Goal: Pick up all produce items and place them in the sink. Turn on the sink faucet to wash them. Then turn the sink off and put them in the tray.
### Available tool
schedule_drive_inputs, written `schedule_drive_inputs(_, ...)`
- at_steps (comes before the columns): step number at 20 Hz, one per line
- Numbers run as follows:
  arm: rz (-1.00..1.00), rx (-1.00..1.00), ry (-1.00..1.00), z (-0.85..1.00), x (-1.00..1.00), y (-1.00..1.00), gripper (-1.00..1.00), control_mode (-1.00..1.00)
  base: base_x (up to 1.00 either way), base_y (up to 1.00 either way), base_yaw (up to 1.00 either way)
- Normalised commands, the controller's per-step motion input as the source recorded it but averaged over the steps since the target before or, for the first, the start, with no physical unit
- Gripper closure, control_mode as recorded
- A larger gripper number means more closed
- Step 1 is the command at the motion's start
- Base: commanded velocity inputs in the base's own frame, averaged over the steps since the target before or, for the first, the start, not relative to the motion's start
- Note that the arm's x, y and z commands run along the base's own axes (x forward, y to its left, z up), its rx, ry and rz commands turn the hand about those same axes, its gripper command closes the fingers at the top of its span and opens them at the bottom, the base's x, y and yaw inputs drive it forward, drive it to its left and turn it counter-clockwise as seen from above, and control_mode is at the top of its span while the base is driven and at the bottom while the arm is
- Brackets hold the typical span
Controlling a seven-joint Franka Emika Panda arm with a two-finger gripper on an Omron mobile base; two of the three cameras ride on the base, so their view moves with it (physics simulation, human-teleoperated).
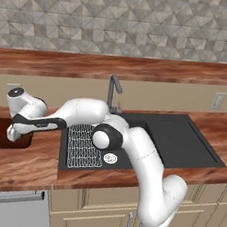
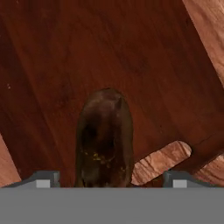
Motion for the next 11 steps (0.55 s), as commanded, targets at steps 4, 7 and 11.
schedule_drive_inputs(4,0.0,0.0,0.01,0.8,-0.14,-0.25,-1.0,-1.0,0.0,0.0,0.0)
schedule_drive_inputs(7,0.0,0.0,0.0,0.99,-0.62,-0.76,-1.0,-1.0,0.0,0.0,0.0)
schedule_drive_inputs(11,0.0,0.0,0.0,0.76,-0.86,-0.97,-1.0,-1.0,0.0,0.0,0.0)
